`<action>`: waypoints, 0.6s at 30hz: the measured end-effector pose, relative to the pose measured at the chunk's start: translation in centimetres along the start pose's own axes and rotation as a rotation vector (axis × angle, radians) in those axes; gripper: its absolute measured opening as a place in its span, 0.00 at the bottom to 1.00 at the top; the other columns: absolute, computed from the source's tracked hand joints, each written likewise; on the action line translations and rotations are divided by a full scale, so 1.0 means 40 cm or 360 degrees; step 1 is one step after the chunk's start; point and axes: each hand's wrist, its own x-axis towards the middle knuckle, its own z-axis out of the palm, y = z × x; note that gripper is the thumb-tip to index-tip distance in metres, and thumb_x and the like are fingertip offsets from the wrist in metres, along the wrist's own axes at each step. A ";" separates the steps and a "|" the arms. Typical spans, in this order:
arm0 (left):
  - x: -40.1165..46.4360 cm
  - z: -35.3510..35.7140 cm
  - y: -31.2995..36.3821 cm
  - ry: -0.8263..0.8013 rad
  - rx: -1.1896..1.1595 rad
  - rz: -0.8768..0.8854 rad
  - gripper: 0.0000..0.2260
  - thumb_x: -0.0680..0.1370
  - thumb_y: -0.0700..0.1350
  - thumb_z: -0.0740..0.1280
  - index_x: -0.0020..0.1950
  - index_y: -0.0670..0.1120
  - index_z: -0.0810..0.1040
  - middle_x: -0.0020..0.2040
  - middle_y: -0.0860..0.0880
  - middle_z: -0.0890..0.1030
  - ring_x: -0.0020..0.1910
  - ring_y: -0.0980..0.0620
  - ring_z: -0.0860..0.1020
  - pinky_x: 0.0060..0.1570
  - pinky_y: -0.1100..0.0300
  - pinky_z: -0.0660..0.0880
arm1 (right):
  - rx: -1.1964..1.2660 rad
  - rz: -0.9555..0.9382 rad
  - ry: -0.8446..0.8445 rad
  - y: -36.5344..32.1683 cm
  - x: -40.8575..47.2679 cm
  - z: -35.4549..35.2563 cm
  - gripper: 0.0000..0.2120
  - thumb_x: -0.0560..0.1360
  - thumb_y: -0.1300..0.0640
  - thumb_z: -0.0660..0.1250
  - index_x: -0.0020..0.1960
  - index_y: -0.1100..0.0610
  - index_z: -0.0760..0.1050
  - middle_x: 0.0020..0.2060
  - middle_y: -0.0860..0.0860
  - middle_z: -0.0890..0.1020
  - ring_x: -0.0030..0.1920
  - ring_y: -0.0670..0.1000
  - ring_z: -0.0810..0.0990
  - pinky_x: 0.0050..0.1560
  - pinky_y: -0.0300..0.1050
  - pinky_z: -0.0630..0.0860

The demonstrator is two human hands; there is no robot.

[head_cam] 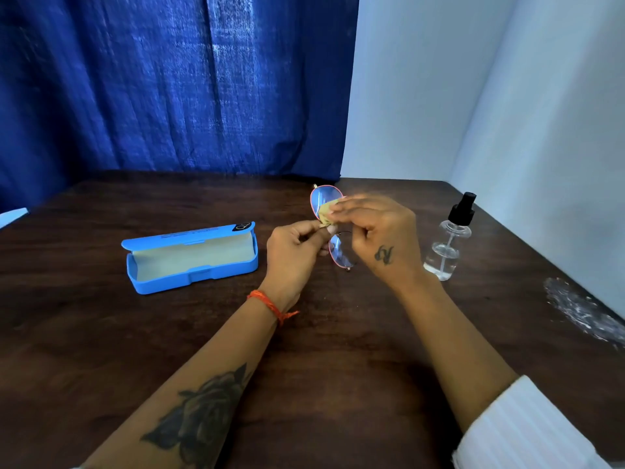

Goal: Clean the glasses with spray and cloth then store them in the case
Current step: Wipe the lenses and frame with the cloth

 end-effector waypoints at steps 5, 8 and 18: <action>-0.006 0.003 0.002 -0.0080 0.0119 0.0076 0.05 0.74 0.43 0.69 0.43 0.43 0.83 0.37 0.47 0.83 0.37 0.55 0.79 0.40 0.62 0.75 | -0.0281 0.0010 0.0188 -0.005 0.006 0.009 0.15 0.68 0.67 0.59 0.48 0.65 0.82 0.44 0.59 0.85 0.45 0.56 0.83 0.50 0.46 0.78; -0.009 0.003 -0.001 -0.0106 0.0232 0.0141 0.05 0.74 0.41 0.67 0.43 0.44 0.83 0.38 0.45 0.84 0.39 0.51 0.81 0.44 0.54 0.78 | -0.0312 -0.0120 0.0119 -0.028 0.012 0.024 0.14 0.70 0.64 0.59 0.48 0.65 0.82 0.45 0.60 0.84 0.47 0.57 0.83 0.55 0.44 0.75; -0.001 -0.005 0.003 -0.0017 0.0118 0.0061 0.05 0.73 0.39 0.69 0.41 0.39 0.82 0.37 0.39 0.82 0.37 0.49 0.78 0.41 0.52 0.76 | 0.0121 0.0030 0.0075 0.003 -0.006 0.007 0.16 0.60 0.77 0.65 0.38 0.61 0.84 0.39 0.54 0.86 0.43 0.51 0.84 0.50 0.42 0.78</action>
